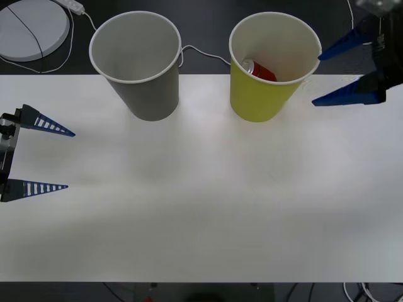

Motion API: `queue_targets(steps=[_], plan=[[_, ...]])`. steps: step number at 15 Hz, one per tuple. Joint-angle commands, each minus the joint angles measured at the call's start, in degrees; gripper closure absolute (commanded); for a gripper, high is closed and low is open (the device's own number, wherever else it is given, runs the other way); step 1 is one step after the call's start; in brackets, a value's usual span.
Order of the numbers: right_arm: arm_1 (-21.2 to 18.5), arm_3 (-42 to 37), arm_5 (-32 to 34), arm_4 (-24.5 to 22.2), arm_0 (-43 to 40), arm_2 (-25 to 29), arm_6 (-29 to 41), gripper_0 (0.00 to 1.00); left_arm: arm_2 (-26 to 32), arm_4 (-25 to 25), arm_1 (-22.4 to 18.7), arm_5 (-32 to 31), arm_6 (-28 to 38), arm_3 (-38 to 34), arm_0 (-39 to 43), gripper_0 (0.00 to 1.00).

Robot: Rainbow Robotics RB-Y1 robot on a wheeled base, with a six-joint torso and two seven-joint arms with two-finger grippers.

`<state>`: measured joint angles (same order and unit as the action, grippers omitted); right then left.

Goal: Put the can into the green bin and the plastic bottle into the gray bin

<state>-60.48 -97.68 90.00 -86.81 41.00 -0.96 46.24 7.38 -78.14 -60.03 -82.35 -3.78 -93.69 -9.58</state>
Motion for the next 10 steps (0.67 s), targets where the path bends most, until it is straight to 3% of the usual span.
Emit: queue_targets(steps=[1, 10], plan=[[-0.17, -0.05, 0.00, 4.11, -6.20, 3.59, -8.36, 0.00, 0.00, 0.00, 0.00, 0.00, 0.00, 0.00, 0.00, 0.00], [0.01, -2.69, 0.00, 9.47, -24.57, 11.33, -28.31, 0.00, 0.00, 0.00, 0.00, 0.00, 0.00, 0.00, 0.00, 0.00]])
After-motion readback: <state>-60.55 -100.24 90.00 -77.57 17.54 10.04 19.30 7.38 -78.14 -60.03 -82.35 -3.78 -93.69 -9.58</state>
